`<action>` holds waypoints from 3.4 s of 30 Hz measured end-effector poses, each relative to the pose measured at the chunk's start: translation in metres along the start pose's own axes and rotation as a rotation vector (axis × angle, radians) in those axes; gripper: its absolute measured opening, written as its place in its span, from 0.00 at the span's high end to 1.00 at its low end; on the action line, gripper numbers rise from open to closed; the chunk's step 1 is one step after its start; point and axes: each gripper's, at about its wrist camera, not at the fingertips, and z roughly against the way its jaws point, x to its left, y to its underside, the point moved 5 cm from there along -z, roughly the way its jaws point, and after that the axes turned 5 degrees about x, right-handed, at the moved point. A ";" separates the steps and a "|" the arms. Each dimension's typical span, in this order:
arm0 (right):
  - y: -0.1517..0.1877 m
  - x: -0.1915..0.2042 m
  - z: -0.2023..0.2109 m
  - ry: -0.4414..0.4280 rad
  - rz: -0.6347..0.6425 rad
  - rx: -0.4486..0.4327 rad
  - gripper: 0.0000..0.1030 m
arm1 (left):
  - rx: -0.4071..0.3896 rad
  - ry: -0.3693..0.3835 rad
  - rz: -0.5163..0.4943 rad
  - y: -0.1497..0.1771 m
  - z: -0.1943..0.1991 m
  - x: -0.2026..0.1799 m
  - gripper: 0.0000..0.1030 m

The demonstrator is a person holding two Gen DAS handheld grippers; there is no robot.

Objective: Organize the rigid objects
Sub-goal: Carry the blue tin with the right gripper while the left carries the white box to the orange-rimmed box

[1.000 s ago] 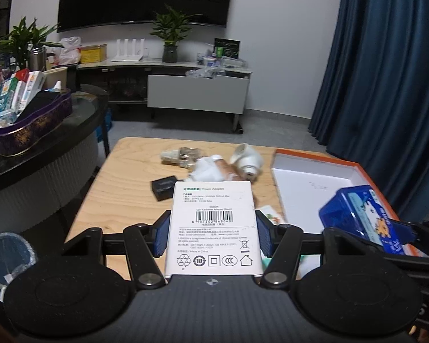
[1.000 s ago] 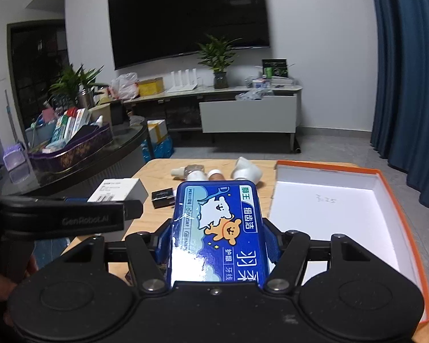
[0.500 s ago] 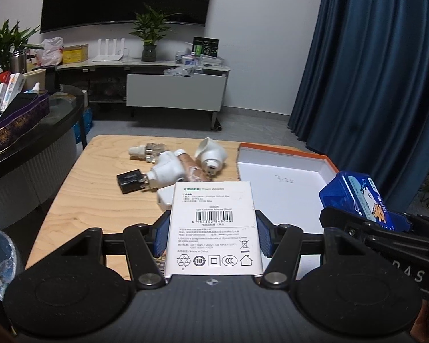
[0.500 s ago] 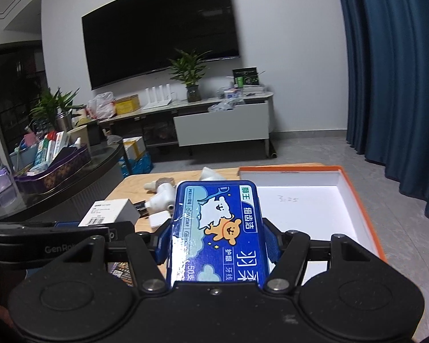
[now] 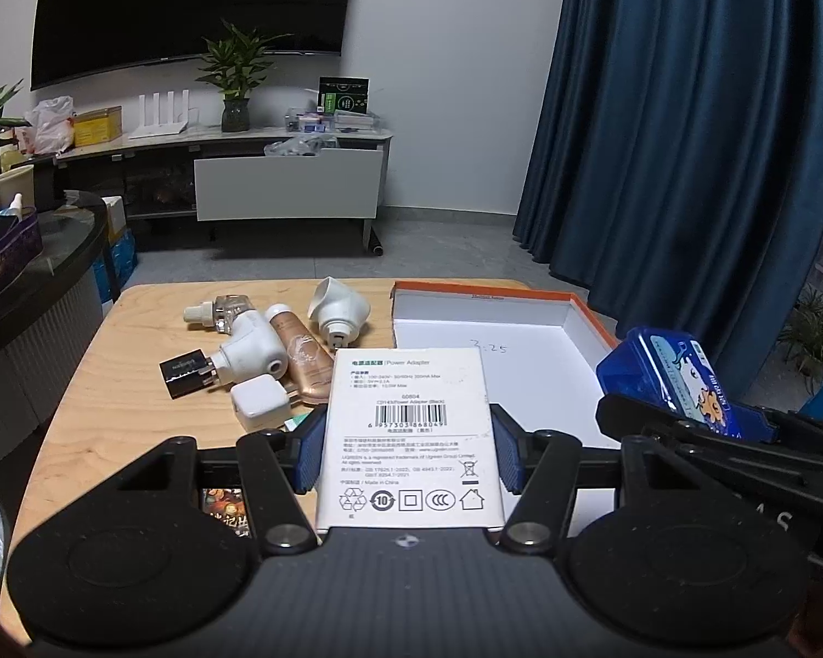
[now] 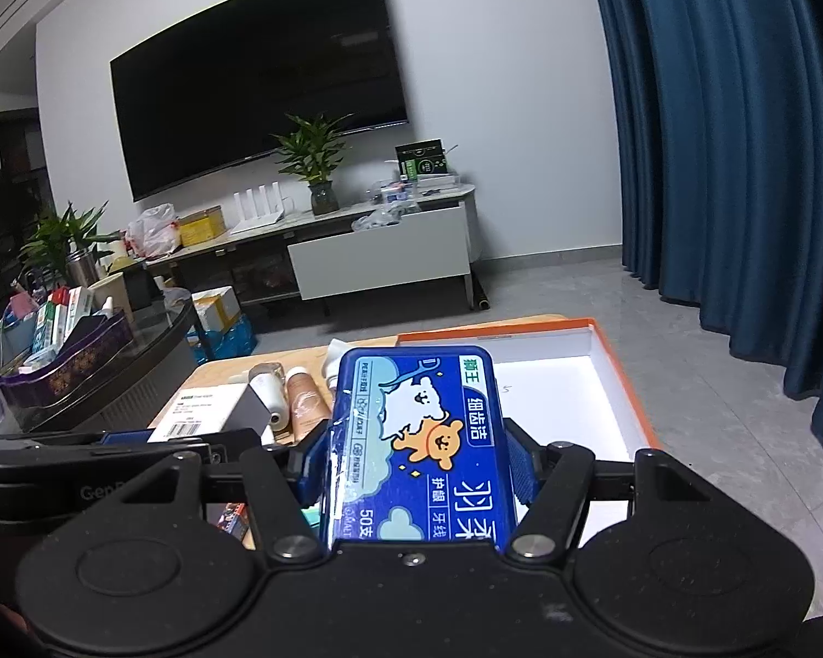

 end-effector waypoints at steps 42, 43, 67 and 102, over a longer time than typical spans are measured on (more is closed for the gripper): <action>-0.026 -0.042 -0.067 0.115 -0.053 0.055 0.27 | 0.105 0.055 -0.022 -0.034 -0.073 -0.022 0.42; -0.029 -0.044 -0.069 0.116 -0.059 0.056 0.27 | 0.111 0.055 -0.022 -0.038 -0.075 -0.022 0.42; -0.064 -0.083 -0.102 0.151 -0.025 0.130 0.27 | 0.155 0.069 -0.006 -0.072 -0.115 -0.044 0.42; -0.073 -0.090 -0.153 0.150 0.014 0.203 0.27 | 0.194 0.070 0.006 -0.078 -0.149 -0.046 0.42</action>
